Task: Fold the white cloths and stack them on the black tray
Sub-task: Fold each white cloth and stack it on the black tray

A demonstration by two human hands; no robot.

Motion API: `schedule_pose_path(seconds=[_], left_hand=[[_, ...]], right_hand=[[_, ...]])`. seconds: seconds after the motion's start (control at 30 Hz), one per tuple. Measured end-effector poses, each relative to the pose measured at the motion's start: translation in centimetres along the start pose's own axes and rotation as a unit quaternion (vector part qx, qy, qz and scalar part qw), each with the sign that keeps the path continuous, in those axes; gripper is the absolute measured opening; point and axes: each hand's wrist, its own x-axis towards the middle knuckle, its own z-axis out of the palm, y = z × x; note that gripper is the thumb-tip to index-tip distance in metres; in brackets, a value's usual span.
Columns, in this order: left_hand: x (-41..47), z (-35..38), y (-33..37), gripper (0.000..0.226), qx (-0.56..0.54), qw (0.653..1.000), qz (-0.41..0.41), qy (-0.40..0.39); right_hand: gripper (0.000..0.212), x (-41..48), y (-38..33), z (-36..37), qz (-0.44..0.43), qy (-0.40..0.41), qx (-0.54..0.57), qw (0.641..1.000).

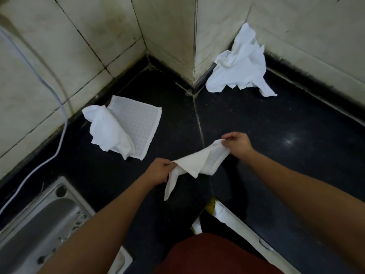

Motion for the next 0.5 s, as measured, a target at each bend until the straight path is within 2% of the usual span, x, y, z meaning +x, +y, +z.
schedule_pose_path(seconds=[0.1, 0.17, 0.23, 0.27, 0.33, 0.4, 0.5], left_hand=[[0.5, -0.2, 0.3, 0.033, -0.098, 0.989, -0.085, 0.066], [0.7, -0.3, -0.1, 0.032, -0.150, 0.974, -0.124, 0.111], [0.6, -0.2, -0.5, 0.030, -0.199, 0.958, -0.160, 0.133], [0.4, -0.1, -0.6, 0.029, -0.222, 0.950, -0.177, 0.131], [-0.1, 0.0, -0.8, 0.029, -0.262, 0.938, -0.199, 0.112], [-0.6, 0.3, -1.0, 0.028, -0.289, 0.929, -0.211, 0.097], [-1.2, 0.5, -1.5, 0.023, -0.284, 0.928, -0.229, 0.079]], right_hand=[[0.020, 1.6, -1.0, 0.2, 0.016, 0.010, 0.013, 1.000], [0.032, 1.3, -0.7, 0.1, 0.014, 0.042, -0.041, 0.998], [0.031, -0.2, 0.0, 0.5, 0.017, 0.054, -0.106, 0.993], [0.031, -1.1, 0.4, 1.1, 0.027, 0.027, -0.116, 0.993], [0.044, -3.0, 0.6, 2.5, 0.058, -0.054, -0.137, 0.987], [0.051, -3.6, 0.4, 4.0, 0.060, -0.095, -0.186, 0.976], [0.034, -4.0, -0.5, 6.0, 0.047, -0.124, -0.177, 0.975]])
